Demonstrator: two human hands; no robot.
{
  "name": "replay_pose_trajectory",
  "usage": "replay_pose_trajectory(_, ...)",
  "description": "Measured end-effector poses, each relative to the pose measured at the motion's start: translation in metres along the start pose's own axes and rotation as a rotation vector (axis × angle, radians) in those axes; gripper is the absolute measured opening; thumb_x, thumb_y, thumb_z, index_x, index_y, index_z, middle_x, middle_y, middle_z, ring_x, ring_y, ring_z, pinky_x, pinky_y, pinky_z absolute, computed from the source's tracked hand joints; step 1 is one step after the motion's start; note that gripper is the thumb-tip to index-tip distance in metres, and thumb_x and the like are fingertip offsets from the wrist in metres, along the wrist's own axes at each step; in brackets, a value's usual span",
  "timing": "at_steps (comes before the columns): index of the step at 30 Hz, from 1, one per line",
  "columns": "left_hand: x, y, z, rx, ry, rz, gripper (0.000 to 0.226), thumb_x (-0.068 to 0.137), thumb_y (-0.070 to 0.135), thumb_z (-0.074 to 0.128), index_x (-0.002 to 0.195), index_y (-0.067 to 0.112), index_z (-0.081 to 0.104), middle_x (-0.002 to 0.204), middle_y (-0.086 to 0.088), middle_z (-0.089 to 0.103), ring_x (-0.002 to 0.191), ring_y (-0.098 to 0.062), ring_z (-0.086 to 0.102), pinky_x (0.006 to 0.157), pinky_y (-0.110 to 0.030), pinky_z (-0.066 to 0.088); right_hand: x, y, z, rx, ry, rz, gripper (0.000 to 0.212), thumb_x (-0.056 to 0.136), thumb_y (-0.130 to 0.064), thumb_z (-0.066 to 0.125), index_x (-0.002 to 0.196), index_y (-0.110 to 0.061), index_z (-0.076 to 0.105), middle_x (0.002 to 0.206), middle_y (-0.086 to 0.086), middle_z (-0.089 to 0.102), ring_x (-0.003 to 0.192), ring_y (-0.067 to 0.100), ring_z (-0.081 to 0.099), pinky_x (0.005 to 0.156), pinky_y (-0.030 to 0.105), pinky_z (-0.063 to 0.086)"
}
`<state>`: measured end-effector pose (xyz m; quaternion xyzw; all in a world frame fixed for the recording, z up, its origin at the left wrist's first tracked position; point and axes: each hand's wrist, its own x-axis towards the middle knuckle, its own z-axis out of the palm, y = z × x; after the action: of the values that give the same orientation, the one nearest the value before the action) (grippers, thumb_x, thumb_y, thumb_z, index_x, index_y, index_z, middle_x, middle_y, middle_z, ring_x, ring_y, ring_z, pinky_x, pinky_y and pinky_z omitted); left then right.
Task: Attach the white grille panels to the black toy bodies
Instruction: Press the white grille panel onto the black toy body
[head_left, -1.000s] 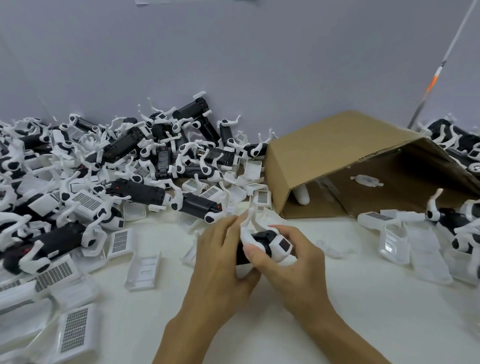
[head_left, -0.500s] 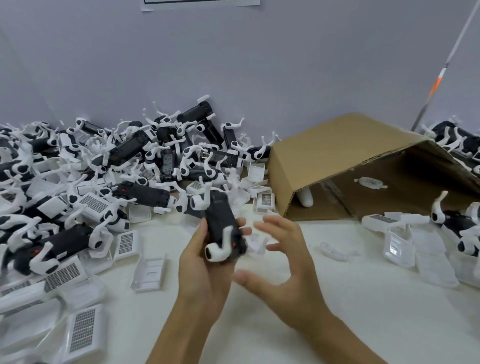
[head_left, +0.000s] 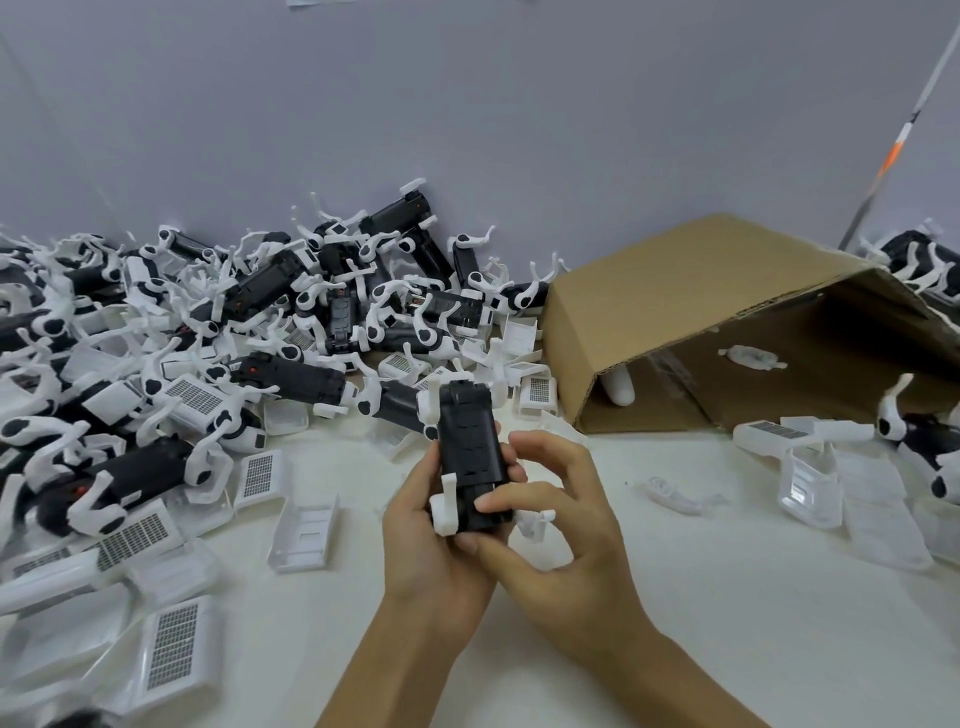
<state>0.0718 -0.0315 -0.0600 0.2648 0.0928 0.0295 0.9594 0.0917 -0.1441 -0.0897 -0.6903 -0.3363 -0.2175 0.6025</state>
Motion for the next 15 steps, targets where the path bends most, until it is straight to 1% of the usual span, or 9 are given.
replay_pose_trajectory(2, 0.0005, 0.0002, -0.0004, 0.012, 0.000, 0.015, 0.047, 0.102, 0.032, 0.043, 0.093, 0.002, 0.078, 0.087, -0.015, 0.066, 0.074, -0.021, 0.066, 0.067, -0.026, 0.060, 0.0003, -0.0007, 0.0002, 0.012, -0.002, 0.009, 0.032, 0.068, -0.006, 0.087, 0.090, -0.023, 0.070, 0.132, 0.006, 0.053, 0.128, 0.015, 0.055, 0.102, 0.014, 0.041)
replay_pose_trajectory(5, 0.0015, -0.0002, -0.0026, 0.034, 0.007, 0.013, 0.047, 0.102, 0.033, 0.044, 0.091, 0.002, 0.078, 0.084, -0.014, 0.064, 0.072, -0.020, 0.066, 0.065, -0.026, 0.059, 0.0001, 0.0006, 0.0003, 0.023, -0.039, 0.033, 0.023, 0.070, -0.009, 0.086, 0.086, -0.021, 0.074, 0.131, 0.002, 0.053, 0.126, 0.012, 0.056, 0.100, 0.015, 0.042)
replay_pose_trajectory(6, 0.0020, -0.0006, -0.0035, 0.034, 0.012, 0.005, 0.046, 0.101, 0.033, 0.046, 0.092, 0.002, 0.078, 0.085, -0.014, 0.065, 0.073, -0.020, 0.066, 0.065, -0.026, 0.060, -0.0003, 0.0008, 0.0001, 0.012, -0.034, 0.046, 0.026, 0.069, -0.012, 0.087, 0.088, -0.025, 0.075, 0.133, 0.000, 0.052, 0.128, 0.012, 0.054, 0.100, 0.015, 0.043)
replay_pose_trajectory(8, 0.0027, -0.0010, -0.0044, 0.035, 0.012, -0.006, 0.043, 0.095, 0.035, 0.051, 0.094, 0.001, 0.078, 0.087, -0.015, 0.066, 0.075, -0.021, 0.067, 0.068, -0.027, 0.061, -0.0010, 0.0007, -0.0005, -0.040, 0.007, 0.054, 0.038, 0.067, -0.018, 0.090, 0.098, -0.035, 0.076, 0.143, 0.000, 0.046, 0.135, 0.015, 0.048, 0.100, 0.019, 0.044)
replay_pose_trajectory(10, 0.0038, -0.0014, -0.0049, 0.032, 0.012, 0.008, 0.042, 0.091, 0.034, 0.054, 0.095, -0.001, 0.077, 0.089, -0.016, 0.067, 0.077, -0.023, 0.068, 0.071, -0.029, 0.061, -0.0013, -0.0003, -0.0007, -0.076, 0.026, 0.044, 0.044, 0.066, -0.019, 0.092, 0.103, -0.037, 0.077, 0.150, 0.004, 0.040, 0.139, 0.016, 0.042, 0.099, 0.028, 0.048)
replay_pose_trajectory(11, 0.0044, -0.0017, -0.0051, 0.030, 0.013, 0.014, 0.042, 0.092, 0.033, 0.054, 0.096, -0.002, 0.076, 0.090, -0.017, 0.066, 0.077, -0.024, 0.068, 0.071, -0.029, 0.061, -0.0014, -0.0005, -0.0005, -0.075, 0.028, 0.035, 0.043, 0.066, -0.019, 0.092, 0.102, -0.035, 0.077, 0.151, 0.005, 0.040, 0.137, 0.014, 0.043, 0.098, 0.028, 0.048)
replay_pose_trajectory(13, 0.0040, -0.0027, -0.0048, 0.024, 0.015, 0.015, 0.041, 0.093, 0.033, 0.054, 0.096, -0.001, 0.077, 0.092, -0.016, 0.066, 0.078, -0.024, 0.068, 0.069, -0.029, 0.061, -0.0017, -0.0012, 0.0002, -0.046, 0.038, 0.030, 0.038, 0.065, -0.017, 0.090, 0.096, -0.033, 0.076, 0.149, 0.005, 0.040, 0.132, 0.012, 0.046, 0.099, 0.016, 0.044)
replay_pose_trajectory(15, 0.0034, -0.0029, -0.0046, 0.023, 0.017, 0.018, 0.041, 0.096, 0.031, 0.052, 0.095, -0.001, 0.077, 0.094, -0.016, 0.066, 0.079, -0.024, 0.067, 0.069, -0.029, 0.061, -0.0012, -0.0025, 0.0010, -0.017, 0.040, 0.053, 0.034, 0.065, -0.015, 0.087, 0.088, -0.031, 0.069, 0.145, 0.004, 0.041, 0.129, 0.011, 0.048, 0.100, 0.010, 0.039)
